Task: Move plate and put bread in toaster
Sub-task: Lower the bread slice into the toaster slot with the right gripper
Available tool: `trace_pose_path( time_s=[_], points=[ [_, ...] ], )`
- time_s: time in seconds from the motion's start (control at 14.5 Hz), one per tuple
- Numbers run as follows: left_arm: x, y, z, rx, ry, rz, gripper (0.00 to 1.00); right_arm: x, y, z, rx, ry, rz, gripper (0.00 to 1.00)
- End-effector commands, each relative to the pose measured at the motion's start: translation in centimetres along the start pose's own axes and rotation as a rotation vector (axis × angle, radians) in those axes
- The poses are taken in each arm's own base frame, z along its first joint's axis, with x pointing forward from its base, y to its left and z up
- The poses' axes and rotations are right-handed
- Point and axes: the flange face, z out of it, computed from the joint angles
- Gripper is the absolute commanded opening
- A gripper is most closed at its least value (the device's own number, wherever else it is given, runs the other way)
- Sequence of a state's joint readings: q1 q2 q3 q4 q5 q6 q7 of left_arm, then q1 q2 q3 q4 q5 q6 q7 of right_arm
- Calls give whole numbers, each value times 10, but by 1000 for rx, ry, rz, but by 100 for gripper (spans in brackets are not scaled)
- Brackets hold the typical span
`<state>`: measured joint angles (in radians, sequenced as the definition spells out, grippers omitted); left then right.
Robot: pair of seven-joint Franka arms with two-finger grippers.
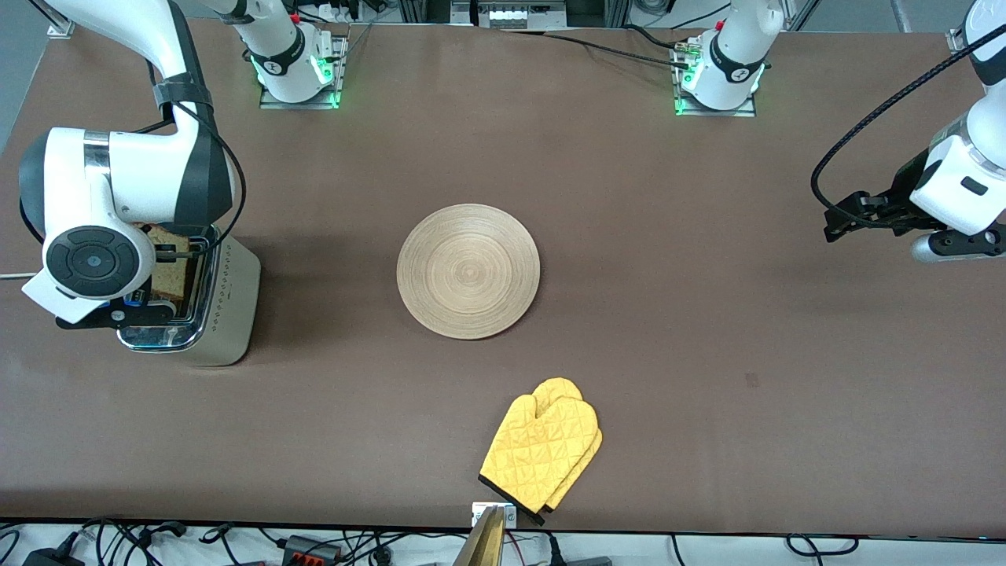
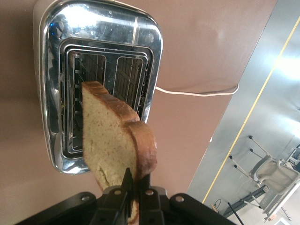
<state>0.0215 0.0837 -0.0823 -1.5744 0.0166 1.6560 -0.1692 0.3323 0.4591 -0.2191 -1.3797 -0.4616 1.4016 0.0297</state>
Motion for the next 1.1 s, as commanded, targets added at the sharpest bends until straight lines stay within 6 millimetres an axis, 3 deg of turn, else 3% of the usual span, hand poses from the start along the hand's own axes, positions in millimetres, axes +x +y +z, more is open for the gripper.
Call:
trace_pose_path(
  time_s=[0.0, 1.03],
  points=[
    [1, 0, -11, 4, 22, -6, 100, 1, -1, 2, -18, 11, -18, 0],
    [-8, 3, -6, 10, -72, 2, 100, 15, -16, 9, -15, 35, -18, 0]
  ],
)
